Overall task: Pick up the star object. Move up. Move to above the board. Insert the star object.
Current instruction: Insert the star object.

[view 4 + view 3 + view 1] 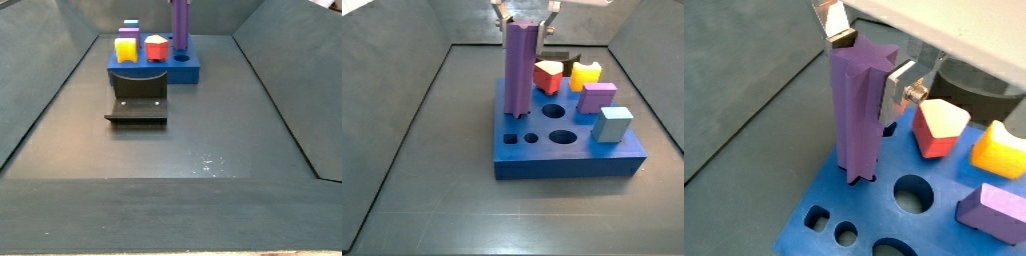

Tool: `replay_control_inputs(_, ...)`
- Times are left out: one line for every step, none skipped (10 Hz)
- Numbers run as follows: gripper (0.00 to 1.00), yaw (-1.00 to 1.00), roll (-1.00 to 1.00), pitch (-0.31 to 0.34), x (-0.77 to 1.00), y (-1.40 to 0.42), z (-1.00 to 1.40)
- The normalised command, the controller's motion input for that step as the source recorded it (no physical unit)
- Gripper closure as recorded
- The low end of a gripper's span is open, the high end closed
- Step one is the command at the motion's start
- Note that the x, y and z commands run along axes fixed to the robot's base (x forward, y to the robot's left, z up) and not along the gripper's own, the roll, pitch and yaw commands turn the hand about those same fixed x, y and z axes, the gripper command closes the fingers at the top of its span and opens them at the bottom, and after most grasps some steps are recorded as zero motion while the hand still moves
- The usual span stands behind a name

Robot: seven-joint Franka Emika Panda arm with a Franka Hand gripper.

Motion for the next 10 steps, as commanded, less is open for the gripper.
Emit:
replay_control_inputs(1.0,0.19,0.07,0.0,0.0,-0.02,-0.16)
replay_control_inputs(1.0,0.02,0.01,0.001,0.17,0.0,-0.39)
replay_control_inputs(1.0,0.0,0.0,0.026,0.31,0.0,-0.6)
replay_control_inputs(1.0,-0.1,0.0,0.081,0.38,0.0,-0.56)
replay_control_inputs(1.0,-0.15,0.0,0.087,0.33,0.01,-0.5)
replay_control_inputs(1.0,-0.12,-0.01,0.04,0.23,0.01,-0.62)
replay_control_inputs(1.0,-0.12,-0.05,0.001,0.18,0.02,-0.83)
replay_control_inputs(1.0,-0.11,-0.04,0.01,0.18,0.0,-0.71)
replay_control_inputs(1.0,-0.04,-0.04,0.004,0.2,0.01,-0.43)
replay_control_inputs(1.0,0.0,-0.04,0.0,0.1,0.0,-0.05)
